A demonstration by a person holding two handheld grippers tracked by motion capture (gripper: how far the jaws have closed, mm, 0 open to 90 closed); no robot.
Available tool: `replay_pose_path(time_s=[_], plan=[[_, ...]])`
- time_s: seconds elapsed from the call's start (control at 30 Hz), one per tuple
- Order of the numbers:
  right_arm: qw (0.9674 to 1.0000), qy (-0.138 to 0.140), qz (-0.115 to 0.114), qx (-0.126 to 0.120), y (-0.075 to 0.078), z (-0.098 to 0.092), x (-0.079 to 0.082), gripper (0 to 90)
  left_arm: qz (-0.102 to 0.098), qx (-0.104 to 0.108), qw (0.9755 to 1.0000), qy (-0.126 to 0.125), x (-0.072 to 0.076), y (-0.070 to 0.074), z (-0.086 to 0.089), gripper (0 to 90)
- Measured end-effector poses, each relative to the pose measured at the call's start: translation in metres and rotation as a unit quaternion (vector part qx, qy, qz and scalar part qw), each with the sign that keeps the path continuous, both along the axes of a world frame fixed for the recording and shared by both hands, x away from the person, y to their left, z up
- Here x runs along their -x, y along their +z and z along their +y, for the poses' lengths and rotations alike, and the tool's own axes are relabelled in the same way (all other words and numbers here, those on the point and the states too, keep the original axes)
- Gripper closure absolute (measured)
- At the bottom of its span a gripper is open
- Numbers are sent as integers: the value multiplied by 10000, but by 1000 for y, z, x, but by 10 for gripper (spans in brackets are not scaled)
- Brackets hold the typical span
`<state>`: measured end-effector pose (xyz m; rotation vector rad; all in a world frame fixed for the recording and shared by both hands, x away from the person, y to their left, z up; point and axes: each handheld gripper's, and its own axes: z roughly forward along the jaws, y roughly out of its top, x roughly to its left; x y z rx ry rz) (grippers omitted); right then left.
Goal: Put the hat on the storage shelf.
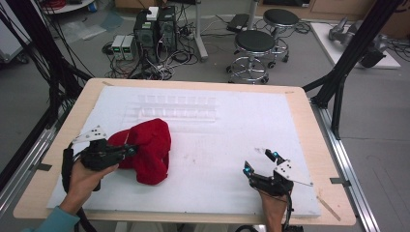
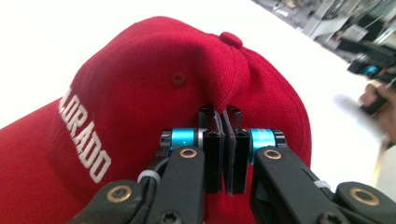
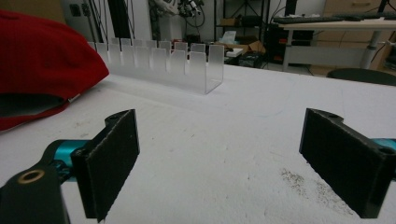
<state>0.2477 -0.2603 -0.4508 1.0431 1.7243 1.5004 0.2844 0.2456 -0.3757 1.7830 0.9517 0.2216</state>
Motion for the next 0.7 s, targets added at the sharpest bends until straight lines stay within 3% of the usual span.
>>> replay_pose_path(time_s=[0.13,0.7], plan=[[10000,7,0,1,0,0,0,110,62,140,9999,-19,0,1,-17,876],[10000,13,13,2,0,0,0,110,191,278,9982,-504,-3,-12,-75,874]])
